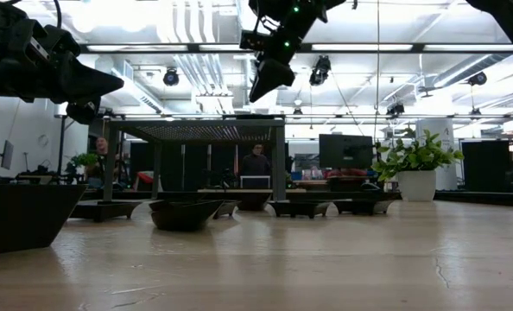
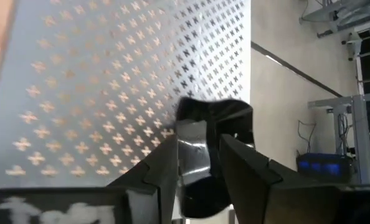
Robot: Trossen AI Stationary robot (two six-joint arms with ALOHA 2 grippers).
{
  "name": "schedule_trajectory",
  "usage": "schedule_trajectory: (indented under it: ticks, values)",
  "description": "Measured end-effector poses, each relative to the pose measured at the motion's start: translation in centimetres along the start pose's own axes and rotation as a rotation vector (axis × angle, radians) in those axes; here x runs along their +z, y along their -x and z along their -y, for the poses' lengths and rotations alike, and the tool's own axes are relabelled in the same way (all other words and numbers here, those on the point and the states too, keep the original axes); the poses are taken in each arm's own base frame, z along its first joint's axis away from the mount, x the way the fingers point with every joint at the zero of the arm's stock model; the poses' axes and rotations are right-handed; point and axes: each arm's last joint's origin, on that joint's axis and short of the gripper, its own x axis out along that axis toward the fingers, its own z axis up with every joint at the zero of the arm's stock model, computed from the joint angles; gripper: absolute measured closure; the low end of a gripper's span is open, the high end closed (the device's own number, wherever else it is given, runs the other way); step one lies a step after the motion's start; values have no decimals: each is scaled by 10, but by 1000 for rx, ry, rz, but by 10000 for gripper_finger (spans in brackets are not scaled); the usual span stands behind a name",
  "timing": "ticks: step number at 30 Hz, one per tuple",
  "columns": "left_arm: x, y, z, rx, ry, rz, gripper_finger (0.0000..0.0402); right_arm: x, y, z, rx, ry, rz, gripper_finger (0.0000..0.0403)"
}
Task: Pick & Place Mini shaped plates
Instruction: Put the black square plate on the shelf
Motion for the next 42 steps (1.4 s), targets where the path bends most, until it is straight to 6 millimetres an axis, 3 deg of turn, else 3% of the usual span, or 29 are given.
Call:
schedule_trajectory:
  ticks: [7, 22, 32, 42]
  values:
    - [0, 0, 0, 0, 0, 0, 399, 22, 10, -30, 43, 57, 52, 273]
    - [0, 0, 0, 0, 0, 0, 399, 73, 52, -118, 171, 169, 223, 288]
    - [0, 0, 0, 0, 0, 0, 399, 96, 87, -173, 352, 224, 379, 281]
    - [0, 0, 0, 0, 0, 0, 399, 104, 108, -215, 425, 262, 459, 300]
